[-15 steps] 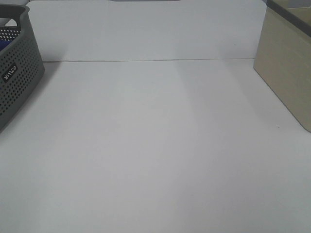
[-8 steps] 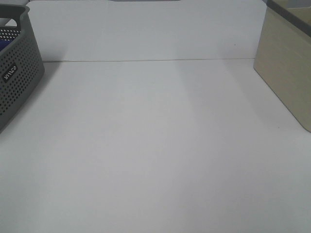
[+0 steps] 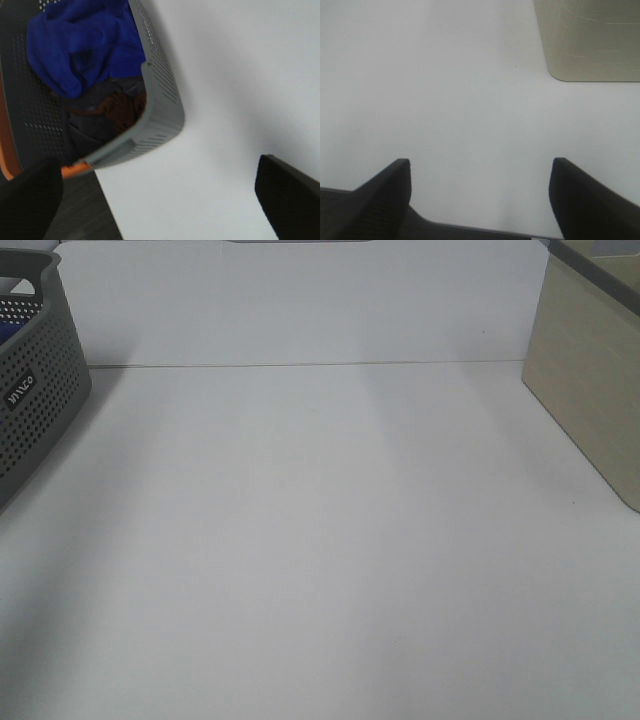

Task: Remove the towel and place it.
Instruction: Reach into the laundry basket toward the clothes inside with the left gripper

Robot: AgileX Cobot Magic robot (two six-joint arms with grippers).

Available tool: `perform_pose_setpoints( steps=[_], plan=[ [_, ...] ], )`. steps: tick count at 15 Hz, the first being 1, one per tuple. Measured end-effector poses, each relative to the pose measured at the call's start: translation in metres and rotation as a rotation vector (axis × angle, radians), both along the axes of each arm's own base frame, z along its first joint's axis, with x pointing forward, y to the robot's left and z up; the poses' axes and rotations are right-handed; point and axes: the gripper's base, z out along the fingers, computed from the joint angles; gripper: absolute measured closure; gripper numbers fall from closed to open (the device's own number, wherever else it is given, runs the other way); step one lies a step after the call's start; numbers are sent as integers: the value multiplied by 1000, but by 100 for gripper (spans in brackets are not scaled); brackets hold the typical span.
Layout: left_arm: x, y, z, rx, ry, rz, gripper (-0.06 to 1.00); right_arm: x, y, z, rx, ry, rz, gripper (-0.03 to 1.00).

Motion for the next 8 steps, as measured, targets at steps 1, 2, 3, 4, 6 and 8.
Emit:
perform_pose_setpoints(
  steps=[1, 2, 3, 4, 6, 8],
  plan=[
    [31, 4, 6, 69, 26, -64, -4, 0, 0, 0, 0, 0, 0, 22],
    [59, 8, 9, 124, 47, -109, -4, 0, 0, 0, 0, 0, 0, 22],
    [89, 12, 10, 175, 66, -144, -3, 0, 0, 0, 0, 0, 0, 22],
    [114, 16, 10, 216, 79, -164, -3, 0, 0, 0, 0, 0, 0, 22],
    [154, 23, 2, 282, 111, -189, -2, 0, 0, 0, 0, 0, 0, 22],
    [209, 35, -25, 379, 185, -238, -2, 0, 0, 0, 0, 0, 0, 22]
  ],
)
